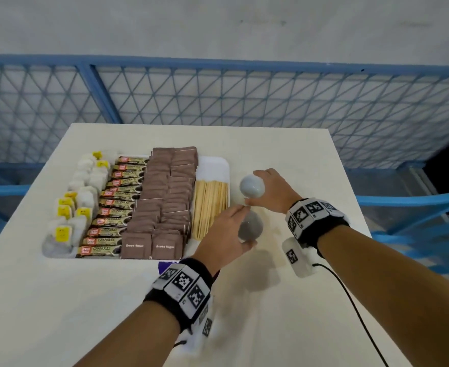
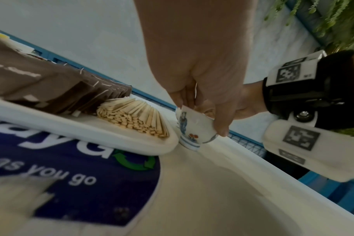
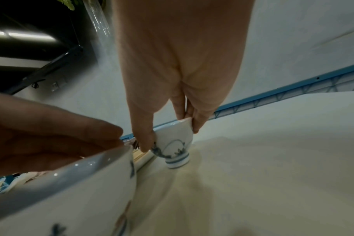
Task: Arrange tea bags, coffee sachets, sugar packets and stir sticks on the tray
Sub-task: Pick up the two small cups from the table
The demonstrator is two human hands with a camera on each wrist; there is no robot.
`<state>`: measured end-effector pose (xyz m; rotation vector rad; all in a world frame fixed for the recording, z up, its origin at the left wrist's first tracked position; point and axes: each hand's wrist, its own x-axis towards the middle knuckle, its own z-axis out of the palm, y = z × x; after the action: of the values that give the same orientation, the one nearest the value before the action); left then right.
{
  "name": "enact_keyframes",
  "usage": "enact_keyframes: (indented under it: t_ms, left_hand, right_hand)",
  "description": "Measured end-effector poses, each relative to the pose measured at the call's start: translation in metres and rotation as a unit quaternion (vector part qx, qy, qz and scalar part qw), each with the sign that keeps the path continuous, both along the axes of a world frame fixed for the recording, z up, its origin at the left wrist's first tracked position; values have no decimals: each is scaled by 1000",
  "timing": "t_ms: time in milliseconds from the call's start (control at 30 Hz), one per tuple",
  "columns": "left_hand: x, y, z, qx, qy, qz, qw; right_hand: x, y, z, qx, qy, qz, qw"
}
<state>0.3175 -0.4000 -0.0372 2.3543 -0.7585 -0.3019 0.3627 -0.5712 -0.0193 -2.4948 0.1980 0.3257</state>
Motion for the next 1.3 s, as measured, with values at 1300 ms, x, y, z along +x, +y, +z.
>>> enact_keyframes:
  t_ms: [1300]
  left_hand:
    - [-13, 0, -8, -36, 20, 101, 994]
  right_hand:
    - [-3, 5, -11, 92, -72, -17, 993]
